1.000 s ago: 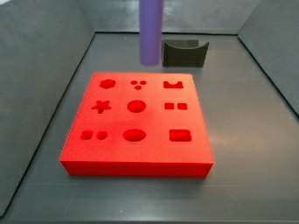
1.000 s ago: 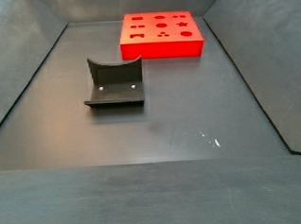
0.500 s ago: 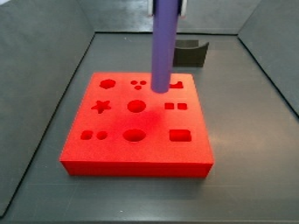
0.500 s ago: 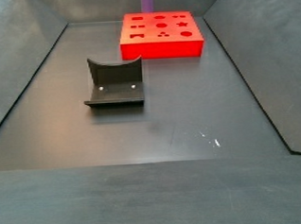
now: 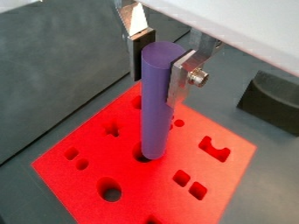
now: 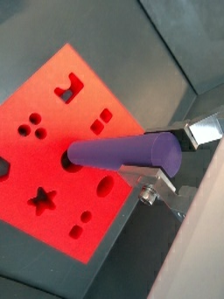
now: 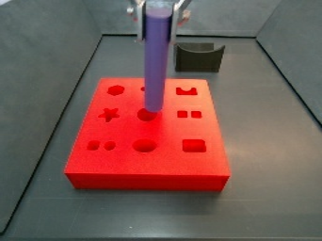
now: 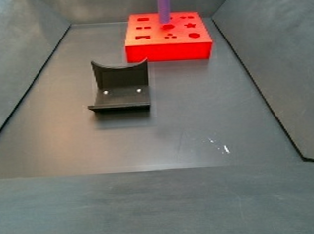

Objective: Insert the round object.

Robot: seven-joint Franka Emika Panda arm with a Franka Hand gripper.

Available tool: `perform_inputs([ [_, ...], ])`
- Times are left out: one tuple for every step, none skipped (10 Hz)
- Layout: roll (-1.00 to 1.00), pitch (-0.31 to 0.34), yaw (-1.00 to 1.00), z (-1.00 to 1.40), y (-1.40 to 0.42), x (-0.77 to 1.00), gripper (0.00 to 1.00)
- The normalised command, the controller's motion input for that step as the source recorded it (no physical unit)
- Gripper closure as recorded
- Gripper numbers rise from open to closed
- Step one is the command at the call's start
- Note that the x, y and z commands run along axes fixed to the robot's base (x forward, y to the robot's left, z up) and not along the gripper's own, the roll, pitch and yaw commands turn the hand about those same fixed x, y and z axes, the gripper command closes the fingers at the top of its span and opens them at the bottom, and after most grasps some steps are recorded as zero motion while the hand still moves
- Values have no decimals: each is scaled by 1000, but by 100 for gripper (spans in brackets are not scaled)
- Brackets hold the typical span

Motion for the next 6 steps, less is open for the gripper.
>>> perform_inputs([
  [-64,-49,-100,-283,0,-166,100],
  [-54,-51,-83,-289,0,-137,100],
  [-33,-40,-86,-277,-14,-174,100],
  [-17,-36,-51,-277,-94,-149,100],
  [-49,-57,-9,-263,-51,-31,100],
  [-23,-74,0,-400,0,0,100],
])
